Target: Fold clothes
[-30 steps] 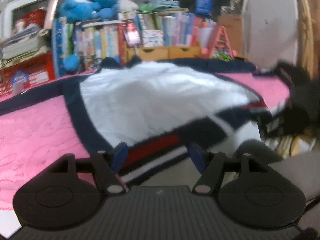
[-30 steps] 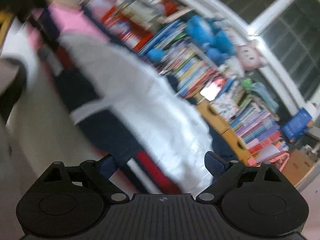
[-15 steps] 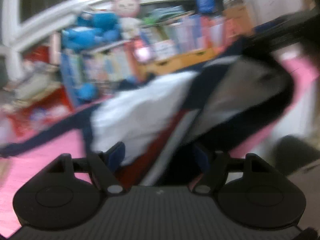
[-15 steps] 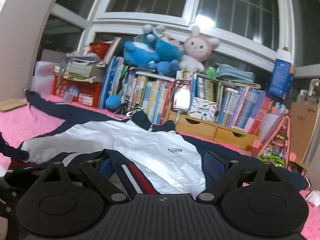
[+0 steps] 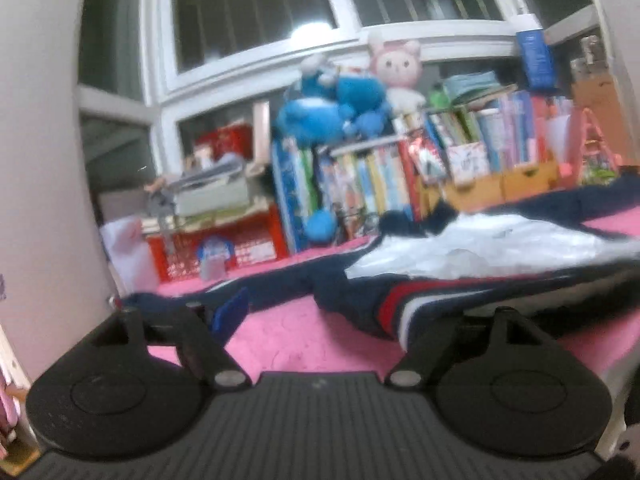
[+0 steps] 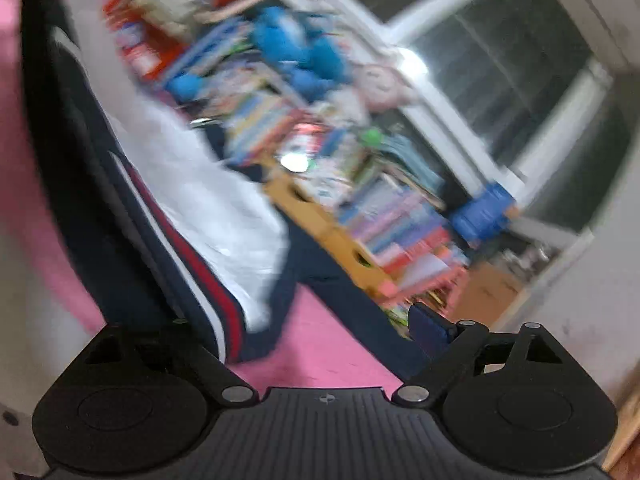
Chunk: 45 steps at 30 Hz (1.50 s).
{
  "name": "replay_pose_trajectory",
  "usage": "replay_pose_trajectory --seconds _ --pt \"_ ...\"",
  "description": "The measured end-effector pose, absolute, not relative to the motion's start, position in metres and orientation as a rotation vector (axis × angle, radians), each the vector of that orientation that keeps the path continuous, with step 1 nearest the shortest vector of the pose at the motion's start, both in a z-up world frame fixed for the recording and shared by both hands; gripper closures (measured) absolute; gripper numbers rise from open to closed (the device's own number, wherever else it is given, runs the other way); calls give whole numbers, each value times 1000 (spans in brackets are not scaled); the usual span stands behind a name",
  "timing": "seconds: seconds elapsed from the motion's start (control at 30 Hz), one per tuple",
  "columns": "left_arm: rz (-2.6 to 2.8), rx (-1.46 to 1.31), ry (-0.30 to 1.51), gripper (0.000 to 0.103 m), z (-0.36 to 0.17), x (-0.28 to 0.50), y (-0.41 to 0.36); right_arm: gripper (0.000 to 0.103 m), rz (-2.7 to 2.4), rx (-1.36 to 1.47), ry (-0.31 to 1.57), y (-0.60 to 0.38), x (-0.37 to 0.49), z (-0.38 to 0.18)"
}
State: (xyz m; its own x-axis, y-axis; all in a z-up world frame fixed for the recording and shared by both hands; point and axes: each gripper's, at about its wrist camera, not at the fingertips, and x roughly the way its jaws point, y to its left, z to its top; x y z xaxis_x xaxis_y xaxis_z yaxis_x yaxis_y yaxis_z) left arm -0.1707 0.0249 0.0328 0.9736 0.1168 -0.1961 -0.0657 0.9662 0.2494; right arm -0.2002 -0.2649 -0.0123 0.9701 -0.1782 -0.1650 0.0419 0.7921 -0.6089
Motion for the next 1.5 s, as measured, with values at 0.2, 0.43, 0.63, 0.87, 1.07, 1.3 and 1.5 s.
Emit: replay_pose_trajectory --seconds 0.2,0.43,0.63,0.87,1.07,1.3,1.5 --pt "25 317 388 23 -12 -157 19 11 -90 -418 368 -300 -194 -29" --pt "-102 148 450 23 -19 -155 43 9 -4 -443 372 -289 -200 -40" --pt "-409 -246 415 15 -1 -179 90 8 311 -102 497 -313 -209 -11" --pt "-482 -392 282 6 22 -200 125 3 546 61 468 -326 -225 20" --pt "-157 -157 277 17 14 -134 51 0 329 20 292 -263 -169 12" --pt "-107 -93 311 29 -31 -83 7 2 230 -69 209 -186 -118 -39" --pt "-15 44 311 15 -60 -79 0 2 164 -23 280 -203 -107 -73"
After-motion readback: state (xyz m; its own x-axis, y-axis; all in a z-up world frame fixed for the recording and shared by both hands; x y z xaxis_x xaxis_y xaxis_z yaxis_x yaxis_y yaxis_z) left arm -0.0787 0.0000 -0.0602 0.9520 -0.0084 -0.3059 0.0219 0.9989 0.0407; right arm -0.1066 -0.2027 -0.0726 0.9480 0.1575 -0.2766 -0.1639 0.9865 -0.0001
